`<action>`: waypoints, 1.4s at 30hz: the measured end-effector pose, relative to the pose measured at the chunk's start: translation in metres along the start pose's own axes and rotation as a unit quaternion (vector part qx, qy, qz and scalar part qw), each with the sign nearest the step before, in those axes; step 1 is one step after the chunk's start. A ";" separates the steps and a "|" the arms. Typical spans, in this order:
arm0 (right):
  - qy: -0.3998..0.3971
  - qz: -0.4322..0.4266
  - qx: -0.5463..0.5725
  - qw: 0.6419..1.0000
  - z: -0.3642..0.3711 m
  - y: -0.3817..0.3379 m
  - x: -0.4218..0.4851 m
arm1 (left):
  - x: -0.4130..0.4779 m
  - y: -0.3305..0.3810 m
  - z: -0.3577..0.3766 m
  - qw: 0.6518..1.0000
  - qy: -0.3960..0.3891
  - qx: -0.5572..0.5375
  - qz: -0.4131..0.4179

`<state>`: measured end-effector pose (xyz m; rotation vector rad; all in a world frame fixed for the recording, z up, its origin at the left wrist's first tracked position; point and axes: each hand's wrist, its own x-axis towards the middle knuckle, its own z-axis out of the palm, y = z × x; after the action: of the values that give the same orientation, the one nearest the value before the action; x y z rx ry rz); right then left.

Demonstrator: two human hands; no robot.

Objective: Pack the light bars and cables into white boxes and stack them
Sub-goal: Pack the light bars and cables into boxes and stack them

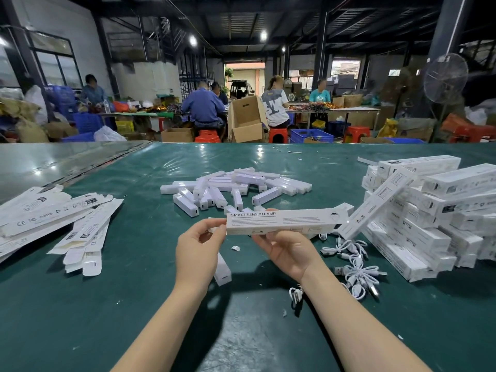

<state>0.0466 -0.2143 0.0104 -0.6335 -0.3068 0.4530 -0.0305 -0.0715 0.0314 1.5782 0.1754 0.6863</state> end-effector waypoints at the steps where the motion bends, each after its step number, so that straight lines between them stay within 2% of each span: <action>1: -0.002 -0.002 0.006 1.000 0.001 0.000 0.000 | -0.001 0.000 0.000 1.000 0.006 -0.003 0.010; 4: -0.008 -0.001 0.007 1.000 0.004 0.001 -0.002 | -0.001 -0.001 -0.002 0.998 0.037 -0.031 0.037; 6: -0.002 0.003 -0.003 1.000 0.005 0.000 -0.002 | 0.001 -0.001 -0.003 0.997 0.029 -0.054 0.038; 11: -0.013 0.006 0.000 1.000 0.007 -0.003 -0.004 | 0.003 0.000 0.002 0.989 -0.002 -0.141 -0.034; 14: -0.021 0.018 -0.020 0.999 0.009 -0.003 -0.005 | 0.005 0.000 0.001 0.986 -0.014 -0.156 -0.061; 24: -0.018 0.001 -0.003 1.000 0.009 -0.001 -0.006 | 0.006 0.005 0.000 0.975 0.003 -0.201 -0.092; 28: -0.015 0.005 -0.004 1.000 0.011 -0.001 -0.005 | 0.004 0.004 0.000 0.982 0.013 -0.175 -0.070; 33: 0.023 -0.012 -0.004 1.000 0.017 0.003 -0.004 | -0.008 0.002 0.011 0.995 0.060 -0.076 0.015; 36: 0.055 -0.034 0.036 0.997 0.022 0.004 -0.002 | -0.012 0.002 0.014 0.998 0.019 -0.046 0.048; 38: 0.072 -0.038 0.049 0.996 0.026 0.005 -0.002 | -0.011 0.004 0.015 0.992 -0.012 -0.125 0.003; 40: 0.075 -0.029 0.058 0.995 0.032 0.007 -0.003 | -0.010 0.009 0.016 0.968 -0.024 -0.240 -0.064; 42: 0.072 -0.016 0.075 0.994 0.035 0.010 -0.004 | -0.008 0.011 0.015 0.961 -0.004 -0.267 -0.075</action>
<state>0.0253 -0.1919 0.0306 -0.5100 -0.1446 0.3928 -0.0326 -0.0900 0.0399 1.0386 0.0909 0.5495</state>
